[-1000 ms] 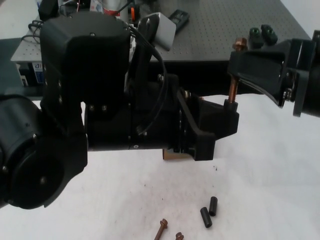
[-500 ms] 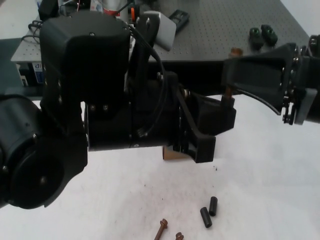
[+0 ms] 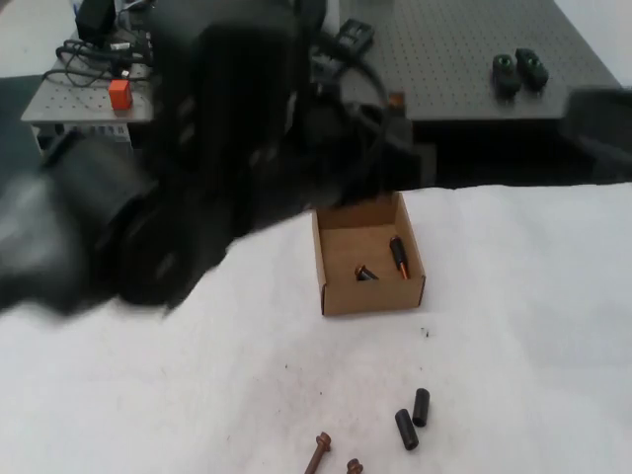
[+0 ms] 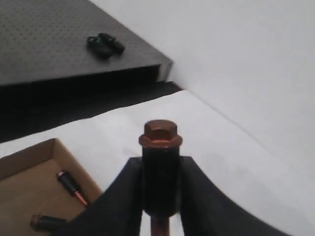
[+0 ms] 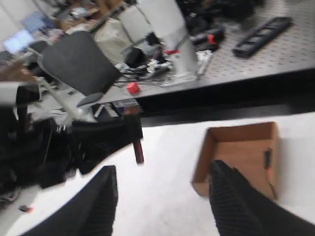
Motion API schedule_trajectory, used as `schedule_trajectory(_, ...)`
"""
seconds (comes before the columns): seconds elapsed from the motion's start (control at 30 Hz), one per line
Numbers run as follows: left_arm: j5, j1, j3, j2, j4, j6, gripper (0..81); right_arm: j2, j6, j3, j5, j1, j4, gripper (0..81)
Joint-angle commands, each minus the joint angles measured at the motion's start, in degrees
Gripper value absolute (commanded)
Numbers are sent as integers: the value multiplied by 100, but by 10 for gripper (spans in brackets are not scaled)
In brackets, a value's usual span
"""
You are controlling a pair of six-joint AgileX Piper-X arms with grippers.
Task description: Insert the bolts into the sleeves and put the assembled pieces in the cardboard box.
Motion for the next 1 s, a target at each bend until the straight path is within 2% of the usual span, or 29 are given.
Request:
schedule_trajectory(0.0, -254, 127, -667, 549, 442, -141, 7, -493, -969, -10, 1162, -484, 1989, 417)
schedule_trajectory(0.13, -241, 295, -2489, 2066, 1945, -142, 7, -499, -1079, -10, 1697, -495, 2687, 417)
schedule_trajectory(0.27, -215, 390, -4021, 3342, 2980, -142, 7, -488, -1077, -10, 1834, -495, 2831, 417)
schedule_trajectory(0.4, -141, 441, -5014, 4272, 3528, -155, 7, -184, -1160, -10, 1831, -495, 3125, 417)
schedule_trajectory(0.57, -151, 485, -5254, 4712, 3644, -186, 12, 743, -1159, -10, 1764, -455, 3411, 417)
schedule_trajectory(0.67, -151, 505, -5254, 4840, 3677, -260, 73, 1169, -1159, -10, 1618, -455, 3361, 417)
schedule_trajectory(0.83, -22, 532, -5254, 4902, 3681, -334, 230, 1653, -1159, -10, 1516, -455, 2831, 417)
schedule_trajectory(0.97, 104, 556, -5254, 4781, 3738, -334, 281, 2281, -1005, -10, 1224, -455, 2601, 417)
